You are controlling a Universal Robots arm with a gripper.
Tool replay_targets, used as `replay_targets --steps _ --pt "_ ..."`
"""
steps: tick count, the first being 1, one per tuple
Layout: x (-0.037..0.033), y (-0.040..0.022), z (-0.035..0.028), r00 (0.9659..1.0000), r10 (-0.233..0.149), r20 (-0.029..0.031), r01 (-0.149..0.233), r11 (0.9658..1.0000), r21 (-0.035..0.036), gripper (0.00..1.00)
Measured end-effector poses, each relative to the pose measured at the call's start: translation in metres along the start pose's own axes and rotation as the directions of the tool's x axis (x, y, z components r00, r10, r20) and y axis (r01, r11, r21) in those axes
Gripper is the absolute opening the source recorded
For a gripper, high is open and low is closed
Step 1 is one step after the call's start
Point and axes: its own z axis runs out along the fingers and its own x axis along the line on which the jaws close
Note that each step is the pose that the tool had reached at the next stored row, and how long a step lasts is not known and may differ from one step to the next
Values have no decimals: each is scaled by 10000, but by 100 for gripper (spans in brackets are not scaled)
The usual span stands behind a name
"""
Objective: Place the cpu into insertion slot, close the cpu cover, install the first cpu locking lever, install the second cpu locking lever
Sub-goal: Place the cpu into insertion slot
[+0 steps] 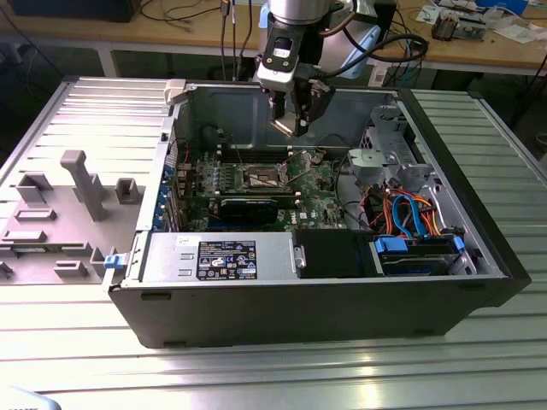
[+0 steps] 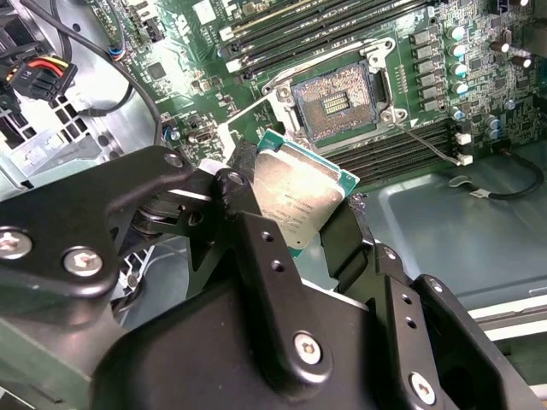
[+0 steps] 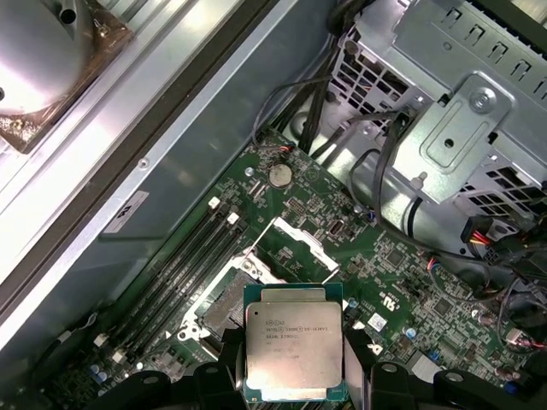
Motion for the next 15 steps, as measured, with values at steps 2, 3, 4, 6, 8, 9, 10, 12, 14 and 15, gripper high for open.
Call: replay_targets --steps 2,3,4,6,8,9,10,12,14,15 --pt "0 0 0 10000 25 2 -25 10000 0 55" --pt "0 0 0 10000 34 3 -34 10000 -1 55" --pt "0 0 0 10000 44 3 -44 10000 0 55" --pt "0 0 0 10000 62 4 -62 10000 0 55" --pt "0 0 0 10000 78 6 -78 10000 0 55" --pt "0 0 0 10000 90 6 -90 10000 0 55" --pt "0 0 0 9999 102 7 -102 9999 0 55" --pt "0 0 0 9999 117 7 -117 9999 0 55" --pt "0 0 0 9999 144 10 -144 9999 0 55" --pt "0 0 0 9999 157 11 -157 9999 0 55"
